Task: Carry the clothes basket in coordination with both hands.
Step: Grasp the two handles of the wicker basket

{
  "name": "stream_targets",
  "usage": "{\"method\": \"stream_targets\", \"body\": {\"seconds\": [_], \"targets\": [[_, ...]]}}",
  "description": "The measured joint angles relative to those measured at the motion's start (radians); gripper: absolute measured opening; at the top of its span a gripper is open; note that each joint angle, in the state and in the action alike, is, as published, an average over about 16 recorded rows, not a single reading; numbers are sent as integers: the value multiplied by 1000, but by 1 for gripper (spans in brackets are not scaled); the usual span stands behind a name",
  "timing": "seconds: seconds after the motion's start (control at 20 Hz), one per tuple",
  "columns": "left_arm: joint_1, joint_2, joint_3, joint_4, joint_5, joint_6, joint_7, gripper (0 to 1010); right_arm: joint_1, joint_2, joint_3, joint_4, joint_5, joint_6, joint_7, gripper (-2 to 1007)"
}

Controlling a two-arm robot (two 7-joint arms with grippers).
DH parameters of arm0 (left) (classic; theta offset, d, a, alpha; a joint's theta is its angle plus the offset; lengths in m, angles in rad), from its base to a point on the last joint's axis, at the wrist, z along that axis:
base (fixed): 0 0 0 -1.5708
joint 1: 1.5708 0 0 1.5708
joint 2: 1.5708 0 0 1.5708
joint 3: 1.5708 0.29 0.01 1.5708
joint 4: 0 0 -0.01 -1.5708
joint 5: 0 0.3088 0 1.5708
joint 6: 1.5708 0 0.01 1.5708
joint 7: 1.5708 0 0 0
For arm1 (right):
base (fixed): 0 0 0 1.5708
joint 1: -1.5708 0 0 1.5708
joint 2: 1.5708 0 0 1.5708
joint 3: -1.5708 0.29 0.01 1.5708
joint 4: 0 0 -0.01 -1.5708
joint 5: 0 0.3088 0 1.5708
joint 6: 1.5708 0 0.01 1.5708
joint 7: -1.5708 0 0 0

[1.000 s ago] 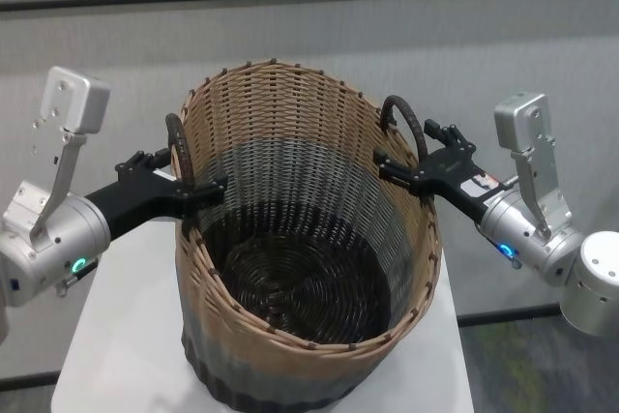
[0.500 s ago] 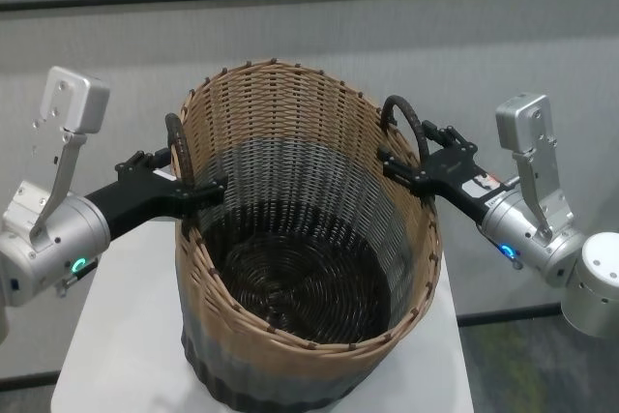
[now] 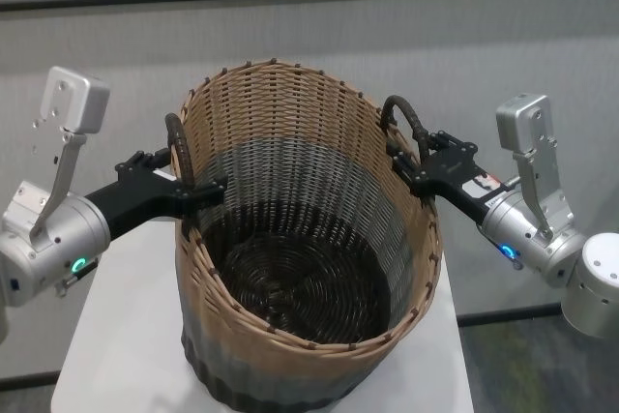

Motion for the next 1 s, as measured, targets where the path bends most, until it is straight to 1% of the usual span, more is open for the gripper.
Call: {"method": "stream_targets", "body": {"seconds": [0.25, 0.55, 0.8, 1.0], "targets": [[0, 0, 0, 0, 0, 0, 0, 947, 0, 0, 0, -1, 0, 0, 0, 303], [0, 0, 0, 0, 0, 0, 0, 814, -1, 1, 0, -1, 0, -1, -1, 121], [0, 0, 0, 0, 0, 0, 0, 644, -1, 1, 0, -1, 0, -1, -1, 41], [0, 0, 0, 0, 0, 0, 0, 491, -1, 1, 0, -2, 0, -1, -1, 15]]}}
